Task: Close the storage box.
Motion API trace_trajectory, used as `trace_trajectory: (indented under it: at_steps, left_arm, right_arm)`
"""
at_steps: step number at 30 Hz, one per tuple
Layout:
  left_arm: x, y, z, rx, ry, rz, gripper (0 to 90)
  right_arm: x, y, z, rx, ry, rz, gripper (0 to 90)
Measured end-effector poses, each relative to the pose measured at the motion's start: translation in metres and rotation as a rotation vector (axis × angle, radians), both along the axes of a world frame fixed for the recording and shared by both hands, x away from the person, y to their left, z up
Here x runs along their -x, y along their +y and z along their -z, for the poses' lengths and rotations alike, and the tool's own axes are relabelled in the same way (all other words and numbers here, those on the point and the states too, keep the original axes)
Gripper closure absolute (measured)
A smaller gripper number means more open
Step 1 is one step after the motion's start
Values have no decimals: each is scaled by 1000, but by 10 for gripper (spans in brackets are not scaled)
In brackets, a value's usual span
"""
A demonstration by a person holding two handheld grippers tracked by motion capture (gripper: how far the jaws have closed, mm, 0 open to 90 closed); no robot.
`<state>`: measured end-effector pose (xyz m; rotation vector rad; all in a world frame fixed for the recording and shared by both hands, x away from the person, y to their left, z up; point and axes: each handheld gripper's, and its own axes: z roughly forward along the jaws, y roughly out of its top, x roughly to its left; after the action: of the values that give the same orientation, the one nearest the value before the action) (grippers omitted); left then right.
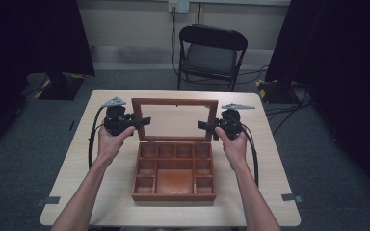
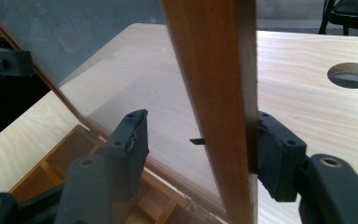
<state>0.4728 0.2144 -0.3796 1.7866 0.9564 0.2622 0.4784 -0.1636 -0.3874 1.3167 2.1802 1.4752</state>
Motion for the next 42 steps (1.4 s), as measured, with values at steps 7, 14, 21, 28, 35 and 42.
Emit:
trace_trajectory:
  at_steps: [7, 14, 21, 28, 35, 42]
  left_arm:
    - [8, -1, -6, -5, -13, 23, 423]
    - [20, -1, -6, -3, -17, 36, 409]
    - [28, -1, -6, 3, -17, 40, 367]
    - [32, -2, -5, -5, -30, 28, 286]
    - [41, 2, -7, -9, -43, 18, 260]
    - [49, 6, -9, -12, -62, 29, 258]
  right_arm:
    - [8, -2, 1, -22, -11, -8, 395]
    - [18, -3, -1, -18, -10, -25, 375]
    - [26, -5, -1, -24, -8, -31, 364]
    - [35, -10, -2, -42, -23, -31, 368]
    - [42, -12, -4, -44, -34, -32, 367]
    - [47, -14, -4, -40, -39, -43, 361]
